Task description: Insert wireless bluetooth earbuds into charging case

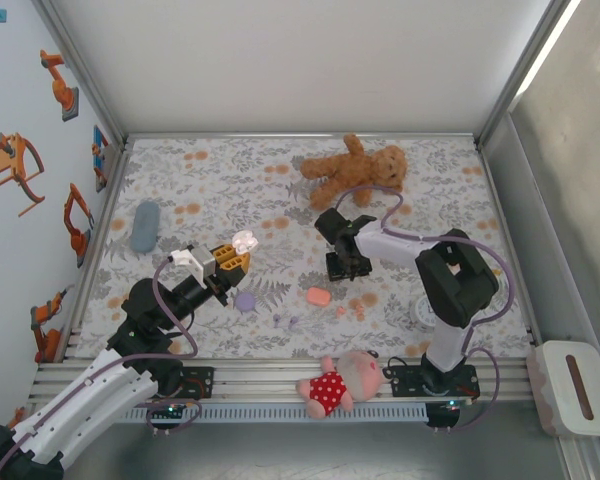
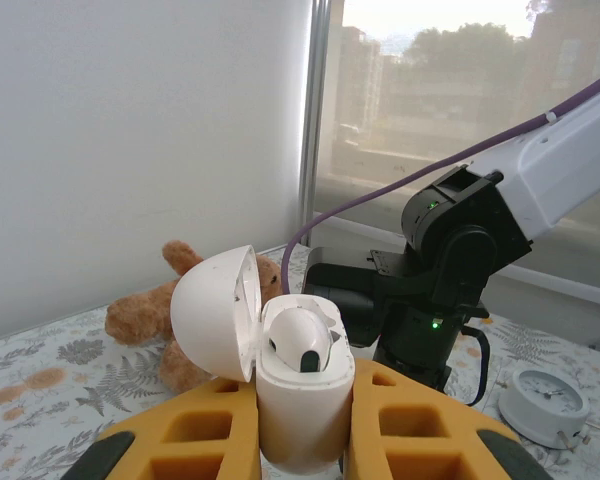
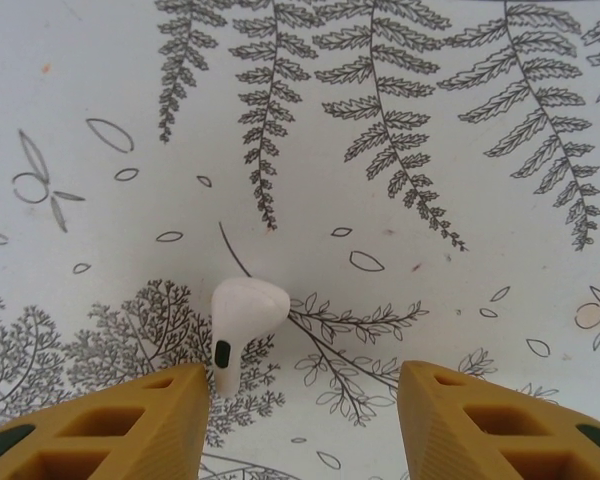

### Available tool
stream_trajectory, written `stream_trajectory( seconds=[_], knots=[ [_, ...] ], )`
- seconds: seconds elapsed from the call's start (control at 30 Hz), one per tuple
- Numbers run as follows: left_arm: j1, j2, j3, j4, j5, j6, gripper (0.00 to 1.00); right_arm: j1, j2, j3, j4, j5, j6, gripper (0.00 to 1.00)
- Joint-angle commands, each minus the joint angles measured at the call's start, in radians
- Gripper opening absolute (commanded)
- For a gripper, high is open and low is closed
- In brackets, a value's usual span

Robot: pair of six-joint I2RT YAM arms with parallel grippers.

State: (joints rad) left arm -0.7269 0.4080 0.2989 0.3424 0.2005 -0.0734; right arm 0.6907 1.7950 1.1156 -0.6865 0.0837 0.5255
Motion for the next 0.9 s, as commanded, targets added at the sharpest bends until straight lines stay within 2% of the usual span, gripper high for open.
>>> stream_trajectory(
  seconds=[0.0,0.4,0.7,0.87],
  knots=[
    [-0.005,-0.006,0.0,0.011,-0.008,0.005,0.0,0.004,-0.041,0.037,-0.036,0.03,-0.022,0.52],
    [-0.005,-0.017,0.003,0.001,-0.011,0.004,0.0,-0.023,0.022,0.069,0.019,-0.014,-0.024,0.5],
    [-0.005,-0.012,0.005,0.002,-0.012,0.004,0.0,-0.026,0.074,0.069,0.048,-0.029,-0.015,0.38],
    [-0.005,-0.011,0.004,-0.003,-0.012,0.005,0.0,-0.026,0.083,0.069,0.058,-0.029,-0.015,0.35]
  ],
)
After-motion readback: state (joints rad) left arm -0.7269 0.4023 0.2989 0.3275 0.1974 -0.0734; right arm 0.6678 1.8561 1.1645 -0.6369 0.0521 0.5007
